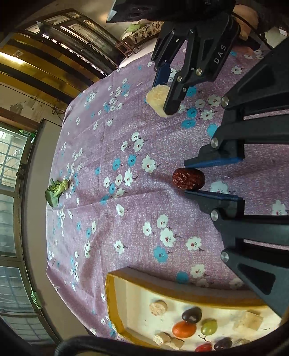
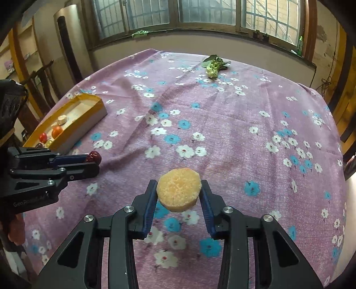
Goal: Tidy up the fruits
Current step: 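Carry the date and slice over the white tray with both tools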
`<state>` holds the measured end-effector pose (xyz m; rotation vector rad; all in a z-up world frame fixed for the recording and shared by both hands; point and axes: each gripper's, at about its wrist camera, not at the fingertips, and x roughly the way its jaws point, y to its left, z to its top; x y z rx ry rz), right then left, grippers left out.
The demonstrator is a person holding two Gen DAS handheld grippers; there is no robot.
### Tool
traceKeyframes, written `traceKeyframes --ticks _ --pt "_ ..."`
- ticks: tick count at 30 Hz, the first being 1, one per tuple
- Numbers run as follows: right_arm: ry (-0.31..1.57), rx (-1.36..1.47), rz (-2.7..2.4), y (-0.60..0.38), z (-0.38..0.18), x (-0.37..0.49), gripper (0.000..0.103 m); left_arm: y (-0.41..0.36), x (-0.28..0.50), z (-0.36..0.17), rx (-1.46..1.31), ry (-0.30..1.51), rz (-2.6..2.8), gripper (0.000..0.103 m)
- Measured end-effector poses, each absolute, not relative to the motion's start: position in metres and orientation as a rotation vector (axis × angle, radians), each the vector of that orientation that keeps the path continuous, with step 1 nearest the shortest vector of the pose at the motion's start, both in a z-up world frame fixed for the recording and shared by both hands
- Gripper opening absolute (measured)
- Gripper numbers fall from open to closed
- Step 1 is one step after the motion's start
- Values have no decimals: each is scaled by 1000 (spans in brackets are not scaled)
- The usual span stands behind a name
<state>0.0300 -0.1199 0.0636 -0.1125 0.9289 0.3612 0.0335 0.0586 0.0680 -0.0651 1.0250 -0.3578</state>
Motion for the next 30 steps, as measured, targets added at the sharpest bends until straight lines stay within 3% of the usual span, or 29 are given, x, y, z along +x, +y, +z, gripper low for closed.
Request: traceKeyframes --ticks 14,23,30 --pt "882 -164 595 21 95 31 36 196 -12 101 -105 958 -142 22" --pt "877 -190 695 99 95 59 36 271 -31 83 -162 983 2 22" --pt "910 -199 695 135 73 99 36 288 -33 60 -200 1036 20 22"
